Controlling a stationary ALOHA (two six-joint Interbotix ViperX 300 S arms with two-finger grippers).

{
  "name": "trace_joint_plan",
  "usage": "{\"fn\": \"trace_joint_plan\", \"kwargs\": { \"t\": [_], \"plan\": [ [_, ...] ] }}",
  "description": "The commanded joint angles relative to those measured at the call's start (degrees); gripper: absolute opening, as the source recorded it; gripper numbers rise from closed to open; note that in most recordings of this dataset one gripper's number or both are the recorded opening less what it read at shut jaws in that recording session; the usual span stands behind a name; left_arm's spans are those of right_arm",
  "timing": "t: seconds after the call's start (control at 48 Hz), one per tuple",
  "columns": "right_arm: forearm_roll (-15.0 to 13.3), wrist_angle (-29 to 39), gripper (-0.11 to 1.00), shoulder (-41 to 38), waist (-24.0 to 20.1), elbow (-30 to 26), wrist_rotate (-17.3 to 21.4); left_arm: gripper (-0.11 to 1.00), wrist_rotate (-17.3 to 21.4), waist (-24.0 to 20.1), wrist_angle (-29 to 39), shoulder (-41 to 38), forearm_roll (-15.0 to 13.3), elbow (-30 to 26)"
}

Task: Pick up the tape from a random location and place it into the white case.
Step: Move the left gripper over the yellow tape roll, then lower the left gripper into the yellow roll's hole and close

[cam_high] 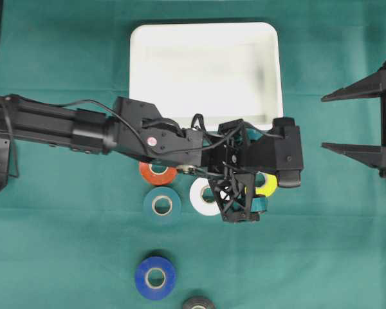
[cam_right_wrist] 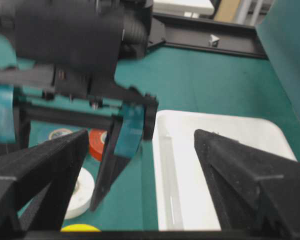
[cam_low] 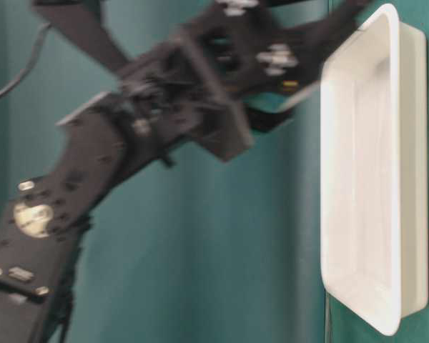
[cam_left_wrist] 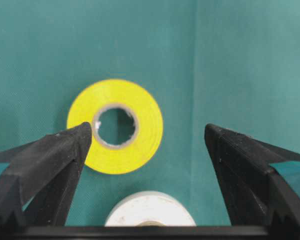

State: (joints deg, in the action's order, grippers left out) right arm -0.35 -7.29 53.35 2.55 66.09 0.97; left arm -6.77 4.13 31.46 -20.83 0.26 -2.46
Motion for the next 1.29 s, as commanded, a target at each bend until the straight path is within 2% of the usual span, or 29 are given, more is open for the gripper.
{"fn": "trace_joint_plan", "kwargs": {
  "t": [0.0,0.458,1.27],
  "plan": [
    [0.0,-0.3,0.91,-0.4,0.1,-1.0,0.1,0.99,-0.1,-0.1,-0.9,0.5,0.1,-0.5],
    [0.0,-0.1,0.91,-1.1,0.1,-0.7,0.1,0.99,-0.1,1.1,-5.5,-4.8,0.1,-1.2],
    [0.0,-0.1,0.91,-2.2,0.4,-0.4,0.0,0.99,-0.9,0.0,-7.0,-10.6,0.0,-1.3]
  ]
}}
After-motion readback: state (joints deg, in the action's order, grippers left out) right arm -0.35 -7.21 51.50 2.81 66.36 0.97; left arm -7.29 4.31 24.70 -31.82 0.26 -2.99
